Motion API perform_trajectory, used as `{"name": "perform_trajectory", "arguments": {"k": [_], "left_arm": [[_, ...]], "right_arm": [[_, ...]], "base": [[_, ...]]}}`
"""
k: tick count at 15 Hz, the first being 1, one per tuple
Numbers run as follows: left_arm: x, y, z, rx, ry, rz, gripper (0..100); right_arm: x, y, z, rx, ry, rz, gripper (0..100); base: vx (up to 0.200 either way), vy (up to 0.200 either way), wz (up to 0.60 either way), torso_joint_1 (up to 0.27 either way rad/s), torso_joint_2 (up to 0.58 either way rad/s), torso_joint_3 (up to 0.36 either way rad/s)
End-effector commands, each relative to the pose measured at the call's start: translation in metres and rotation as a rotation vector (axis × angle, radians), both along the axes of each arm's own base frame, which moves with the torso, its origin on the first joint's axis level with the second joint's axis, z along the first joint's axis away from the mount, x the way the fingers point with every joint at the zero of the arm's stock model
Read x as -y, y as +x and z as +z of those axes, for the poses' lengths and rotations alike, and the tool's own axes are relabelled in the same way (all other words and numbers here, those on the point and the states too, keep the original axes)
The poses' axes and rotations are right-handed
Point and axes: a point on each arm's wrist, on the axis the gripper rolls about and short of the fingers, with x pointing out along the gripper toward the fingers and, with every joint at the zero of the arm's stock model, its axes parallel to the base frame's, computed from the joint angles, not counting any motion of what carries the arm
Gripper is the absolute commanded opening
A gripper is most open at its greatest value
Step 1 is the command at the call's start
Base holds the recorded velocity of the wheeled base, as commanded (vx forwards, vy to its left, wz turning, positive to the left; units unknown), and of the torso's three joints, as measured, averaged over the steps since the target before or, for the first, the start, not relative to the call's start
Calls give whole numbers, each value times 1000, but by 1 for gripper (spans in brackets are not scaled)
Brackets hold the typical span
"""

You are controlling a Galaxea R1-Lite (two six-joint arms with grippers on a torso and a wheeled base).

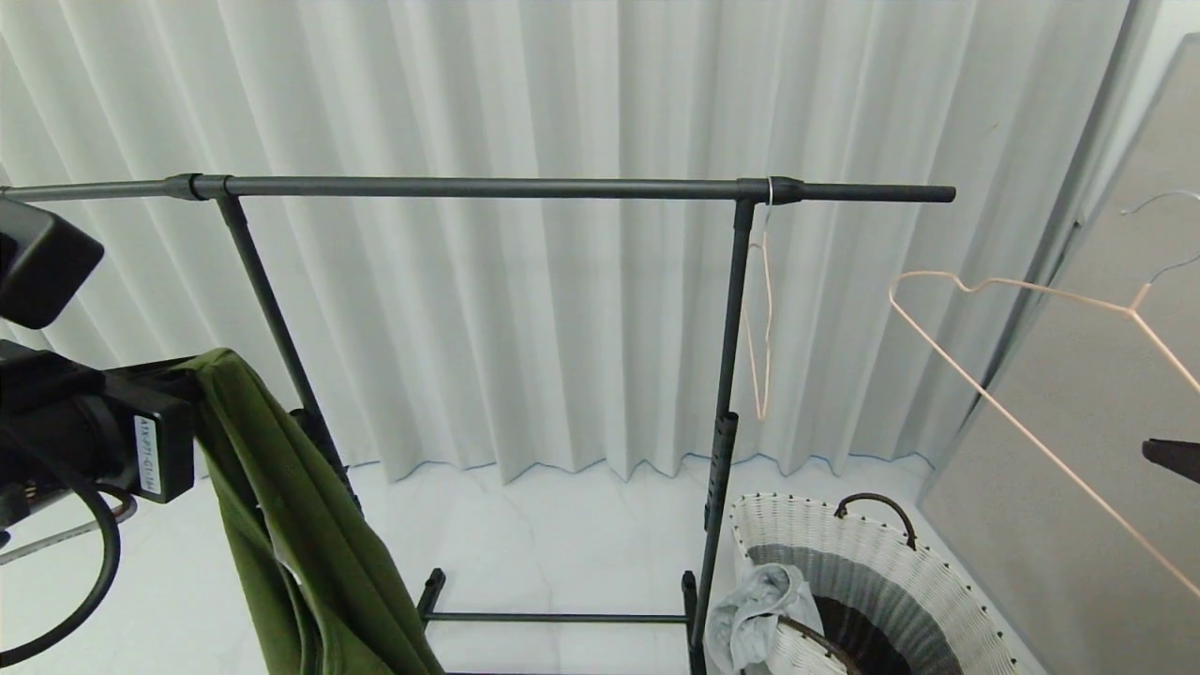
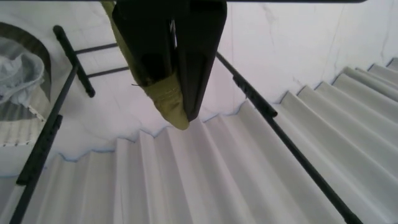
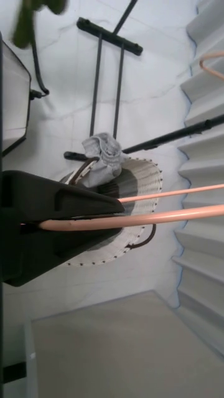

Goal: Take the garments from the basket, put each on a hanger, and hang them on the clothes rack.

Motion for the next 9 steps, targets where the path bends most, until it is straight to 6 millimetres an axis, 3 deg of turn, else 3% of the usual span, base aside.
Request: {"name": "perform_trajectory", "arguments": {"k": [1, 6, 9], "left_arm": [[0, 0, -1, -3, 1, 1, 0], [-1, 0, -2, -3, 15, 50, 0], [-2, 0, -1, 0, 20, 71, 0]], "right_arm": [[-1, 0, 0, 1, 0, 5, 0], [-4, -1, 1, 5, 0, 28, 0], [-4, 0, 1, 4, 0, 33, 0]], "base": [[0, 0, 0, 0, 0, 0], [0, 0, 0, 0, 0, 0], [0, 200, 0, 2, 1, 5]]}}
